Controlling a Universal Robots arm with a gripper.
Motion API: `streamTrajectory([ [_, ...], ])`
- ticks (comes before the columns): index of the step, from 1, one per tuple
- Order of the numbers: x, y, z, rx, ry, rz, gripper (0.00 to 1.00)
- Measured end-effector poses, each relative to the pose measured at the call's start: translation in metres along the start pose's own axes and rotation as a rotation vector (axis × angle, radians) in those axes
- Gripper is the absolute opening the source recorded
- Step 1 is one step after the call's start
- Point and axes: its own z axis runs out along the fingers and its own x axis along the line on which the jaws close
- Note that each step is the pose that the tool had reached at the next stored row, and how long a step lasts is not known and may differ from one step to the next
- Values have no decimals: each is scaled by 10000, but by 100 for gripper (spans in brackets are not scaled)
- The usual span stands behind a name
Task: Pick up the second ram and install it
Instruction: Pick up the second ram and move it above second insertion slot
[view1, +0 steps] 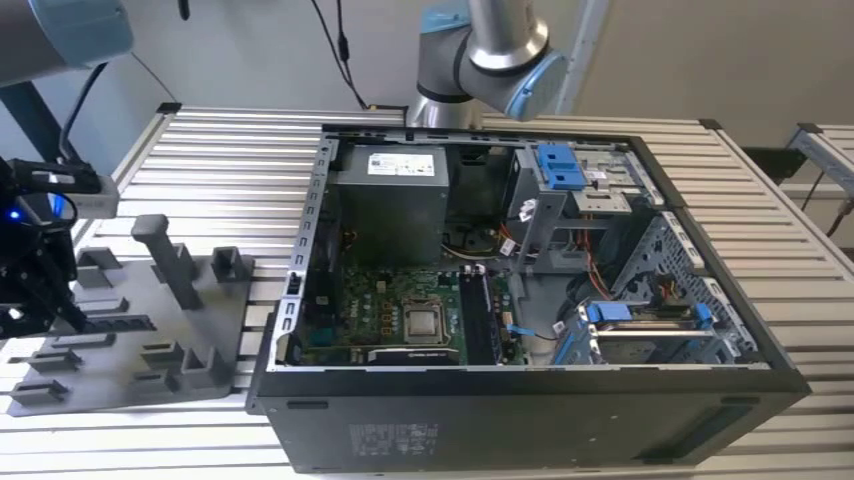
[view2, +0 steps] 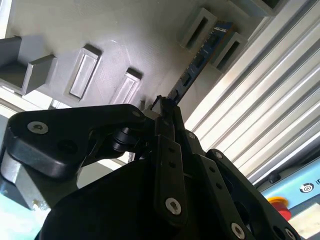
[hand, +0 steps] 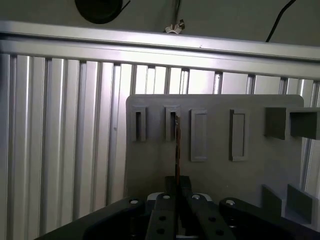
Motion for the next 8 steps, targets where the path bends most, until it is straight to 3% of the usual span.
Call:
streamTrajectory([
  [4,0,0,-4,-1,1,0,14],
  [8,-3,0,-98,-1,-9,2,14],
])
